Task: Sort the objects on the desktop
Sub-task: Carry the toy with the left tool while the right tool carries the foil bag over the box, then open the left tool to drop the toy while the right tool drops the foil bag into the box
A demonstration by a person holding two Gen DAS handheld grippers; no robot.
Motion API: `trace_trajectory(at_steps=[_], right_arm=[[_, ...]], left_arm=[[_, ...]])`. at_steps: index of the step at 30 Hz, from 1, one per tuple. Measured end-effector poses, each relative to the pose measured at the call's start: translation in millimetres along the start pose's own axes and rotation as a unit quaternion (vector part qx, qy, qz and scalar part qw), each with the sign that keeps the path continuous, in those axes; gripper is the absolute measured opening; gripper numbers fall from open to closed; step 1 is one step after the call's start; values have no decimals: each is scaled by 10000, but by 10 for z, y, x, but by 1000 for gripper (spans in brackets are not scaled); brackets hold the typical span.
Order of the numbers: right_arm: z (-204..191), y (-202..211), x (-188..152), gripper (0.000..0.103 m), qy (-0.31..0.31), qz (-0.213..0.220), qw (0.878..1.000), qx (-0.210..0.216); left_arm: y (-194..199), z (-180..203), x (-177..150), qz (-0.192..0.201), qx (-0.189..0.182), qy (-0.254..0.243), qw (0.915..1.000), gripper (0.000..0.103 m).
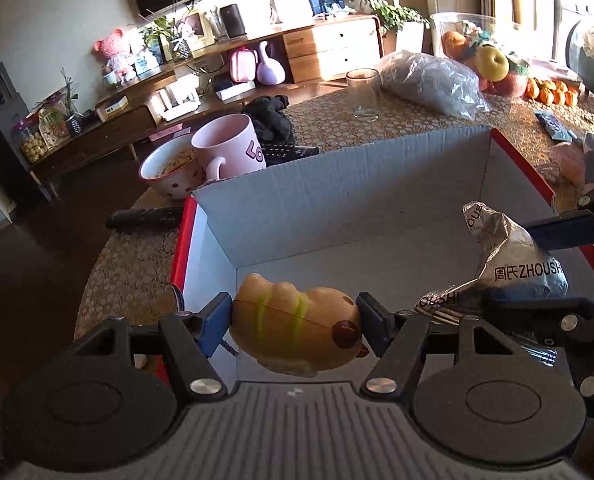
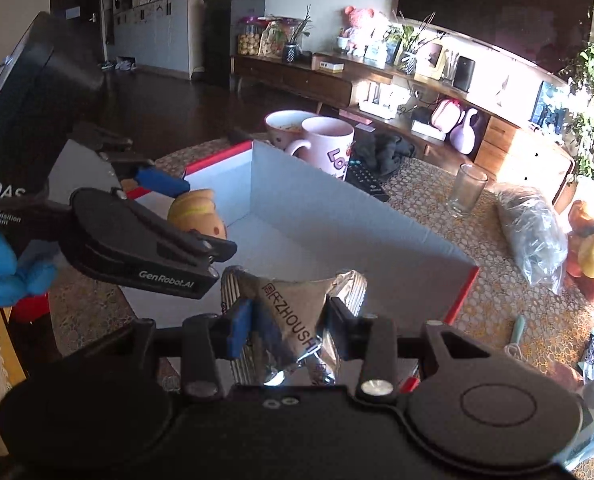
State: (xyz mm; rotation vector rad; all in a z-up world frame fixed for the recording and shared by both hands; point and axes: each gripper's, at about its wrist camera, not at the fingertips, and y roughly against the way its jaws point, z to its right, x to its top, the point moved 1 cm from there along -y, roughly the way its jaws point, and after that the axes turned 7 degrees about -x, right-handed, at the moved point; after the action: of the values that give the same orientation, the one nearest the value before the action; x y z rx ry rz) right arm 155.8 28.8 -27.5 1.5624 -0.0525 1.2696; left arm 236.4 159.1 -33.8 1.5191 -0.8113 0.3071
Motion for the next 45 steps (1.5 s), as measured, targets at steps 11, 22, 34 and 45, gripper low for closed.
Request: trace_trajectory(at_steps=[11, 22, 34, 45], right_arm=[[-24, -290, -14, 40, 223, -439, 9987, 142], [-11, -510, 2, 39, 413, -829, 9953, 280], [15, -692, 0, 38, 345, -1073, 9933, 260], [22, -702, 39, 43, 369, -1011, 9939, 252]], left_arm=[[-335, 50, 114, -539, -173, -567, 9968, 68], [-644, 85, 152, -1218, -428, -815, 9883, 68], [-777, 121, 206, -1598, -501, -894, 9818, 68], [-813, 159, 230, -1806, -422, -968, 9779, 71]])
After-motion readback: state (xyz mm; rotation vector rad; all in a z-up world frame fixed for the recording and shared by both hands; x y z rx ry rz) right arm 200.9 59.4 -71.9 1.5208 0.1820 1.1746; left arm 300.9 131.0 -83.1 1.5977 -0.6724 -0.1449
